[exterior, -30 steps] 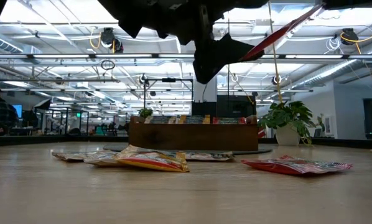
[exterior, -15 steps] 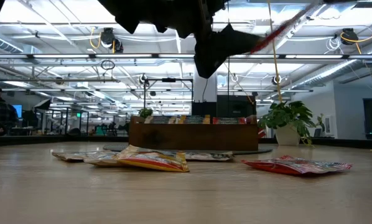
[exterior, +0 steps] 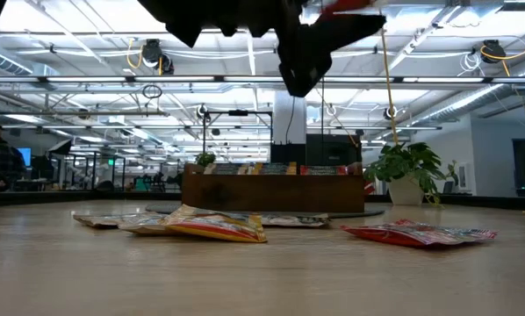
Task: Pick & Place Tea
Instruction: Put the red tea bag into the right section of the wooden organizer
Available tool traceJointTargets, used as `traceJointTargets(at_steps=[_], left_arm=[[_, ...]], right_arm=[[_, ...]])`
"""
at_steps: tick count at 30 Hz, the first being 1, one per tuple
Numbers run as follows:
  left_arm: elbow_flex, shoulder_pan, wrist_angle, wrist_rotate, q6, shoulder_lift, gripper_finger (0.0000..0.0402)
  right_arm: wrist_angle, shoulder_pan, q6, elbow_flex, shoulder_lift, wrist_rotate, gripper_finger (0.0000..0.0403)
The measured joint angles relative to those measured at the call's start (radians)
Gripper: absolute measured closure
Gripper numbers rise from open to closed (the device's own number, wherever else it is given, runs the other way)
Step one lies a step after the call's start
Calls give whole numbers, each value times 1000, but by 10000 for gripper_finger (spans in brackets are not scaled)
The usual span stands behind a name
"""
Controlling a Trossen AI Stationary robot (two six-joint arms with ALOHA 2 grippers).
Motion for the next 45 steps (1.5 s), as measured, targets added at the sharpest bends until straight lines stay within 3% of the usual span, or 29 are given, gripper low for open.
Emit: traceJointTargets(at_steps=[7, 10, 13, 18, 19, 27, 34, 41, 45], left_arm=[[0, 9, 111, 37, -12, 60, 129], [0, 19, 142, 38, -21, 64, 148], [0, 27, 142, 37, -26, 66, 209], [0, 27, 145, 38, -1, 66, 367], [0, 25, 142, 37, 8, 66, 384], [0, 13, 113, 35, 79, 66, 396], [0, 15, 56, 32, 112, 57, 398], [0, 19, 25, 5, 183, 30, 399], [0, 17, -51, -131, 297, -15, 398]], right_arm=[[0, -6, 4, 0, 0, 0, 403], [0, -6, 5, 0, 0, 0, 403], [-2, -6, 14, 0, 0, 0, 403], [-5, -6, 24, 0, 0, 1, 403], [-5, -6, 30, 0, 0, 1, 403], [-10, -13, 199, -9, 0, -38, 403], [-14, 4, 432, -128, -2, -68, 397], [-10, 62, 742, -267, -1, 66, 395], [-13, 79, 924, -287, -38, 132, 395]])
